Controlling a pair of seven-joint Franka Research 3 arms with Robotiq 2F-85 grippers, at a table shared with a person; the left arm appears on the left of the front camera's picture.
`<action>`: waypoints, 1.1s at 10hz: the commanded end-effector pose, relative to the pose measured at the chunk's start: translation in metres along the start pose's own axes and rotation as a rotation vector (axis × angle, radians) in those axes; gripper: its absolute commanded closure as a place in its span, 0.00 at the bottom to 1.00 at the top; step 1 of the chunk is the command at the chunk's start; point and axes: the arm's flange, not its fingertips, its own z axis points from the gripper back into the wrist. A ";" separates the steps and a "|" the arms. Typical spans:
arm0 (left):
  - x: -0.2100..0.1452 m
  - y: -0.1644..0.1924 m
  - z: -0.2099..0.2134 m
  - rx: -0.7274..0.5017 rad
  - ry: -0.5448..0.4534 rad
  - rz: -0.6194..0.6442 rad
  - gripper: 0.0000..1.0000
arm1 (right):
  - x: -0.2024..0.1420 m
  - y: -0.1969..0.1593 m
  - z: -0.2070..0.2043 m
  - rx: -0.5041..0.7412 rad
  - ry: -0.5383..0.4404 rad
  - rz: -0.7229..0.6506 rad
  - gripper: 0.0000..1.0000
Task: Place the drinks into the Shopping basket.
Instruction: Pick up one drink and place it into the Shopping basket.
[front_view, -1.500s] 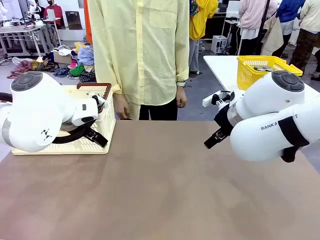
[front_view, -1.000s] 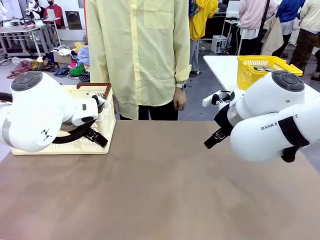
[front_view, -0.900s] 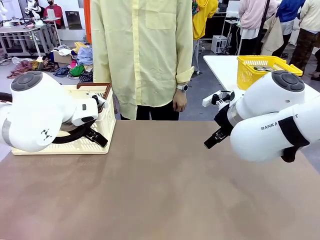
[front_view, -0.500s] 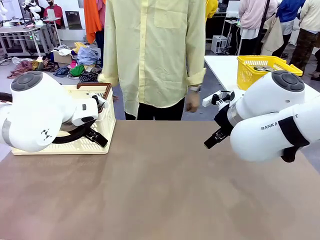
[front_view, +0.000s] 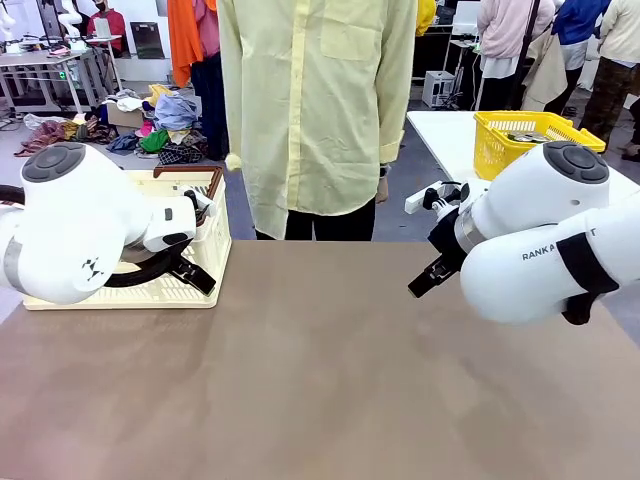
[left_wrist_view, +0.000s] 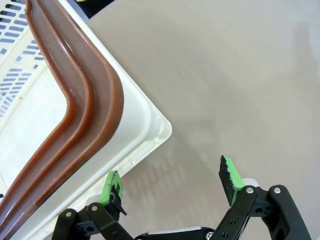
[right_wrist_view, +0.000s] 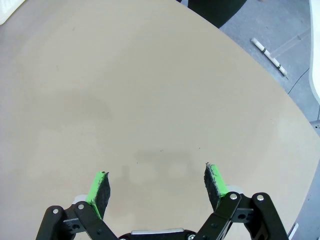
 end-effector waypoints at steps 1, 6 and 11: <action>0.000 0.000 0.000 0.000 0.000 0.000 0.00 | 0.000 0.000 0.000 0.000 0.000 0.000 0.00; -0.003 -0.008 0.060 -0.326 0.208 0.217 0.00 | -0.027 -0.002 0.042 0.235 0.284 -0.127 0.00; -0.058 0.079 0.213 -0.858 -0.097 0.336 0.00 | -0.101 -0.059 0.208 0.707 0.090 -0.396 0.00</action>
